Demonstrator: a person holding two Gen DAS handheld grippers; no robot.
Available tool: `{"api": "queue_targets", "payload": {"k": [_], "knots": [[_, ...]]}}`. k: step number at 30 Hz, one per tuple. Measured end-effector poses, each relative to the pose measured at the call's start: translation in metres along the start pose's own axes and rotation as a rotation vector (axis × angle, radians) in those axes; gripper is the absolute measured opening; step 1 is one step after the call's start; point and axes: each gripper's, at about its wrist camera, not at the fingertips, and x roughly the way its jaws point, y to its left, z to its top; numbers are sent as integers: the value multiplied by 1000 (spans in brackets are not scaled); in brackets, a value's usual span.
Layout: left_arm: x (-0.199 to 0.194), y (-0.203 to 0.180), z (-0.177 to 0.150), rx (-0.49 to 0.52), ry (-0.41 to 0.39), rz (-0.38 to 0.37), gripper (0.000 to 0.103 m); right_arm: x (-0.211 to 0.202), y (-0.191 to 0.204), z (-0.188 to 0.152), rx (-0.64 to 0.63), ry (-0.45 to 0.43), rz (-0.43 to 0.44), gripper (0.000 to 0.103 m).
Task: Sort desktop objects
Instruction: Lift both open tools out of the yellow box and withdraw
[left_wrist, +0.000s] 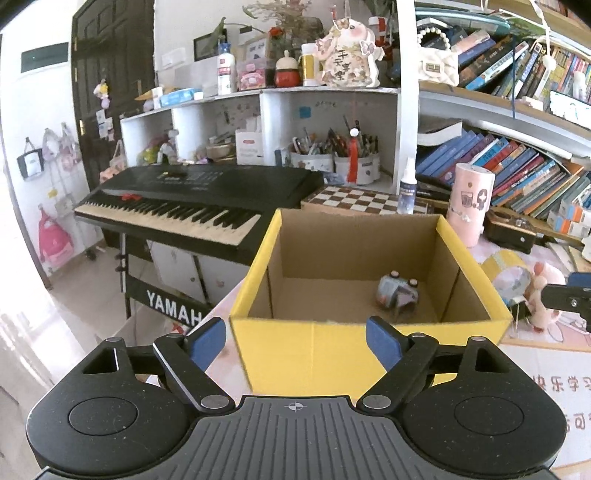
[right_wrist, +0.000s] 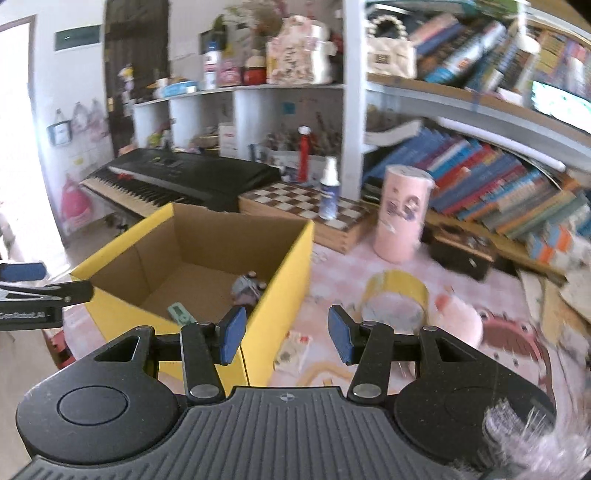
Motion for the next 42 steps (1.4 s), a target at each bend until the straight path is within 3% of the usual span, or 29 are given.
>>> {"api": "queue_targets", "payload": {"k": [7,17,27,42], "knots": [[-18,-3,-18,16,5,-4,86,-22,3,-31,61,11,-59,49],[-34,-21,-42,75,29,-45,86,-41,21,-66,77,51,-72,52],[-46,-40,-60,123,51,-90,86,-52,37,-88,55,76,-82,55],[-51,-59,-77,186,97,-181,86,-73,27,-113,140,108,-153,57]]}}
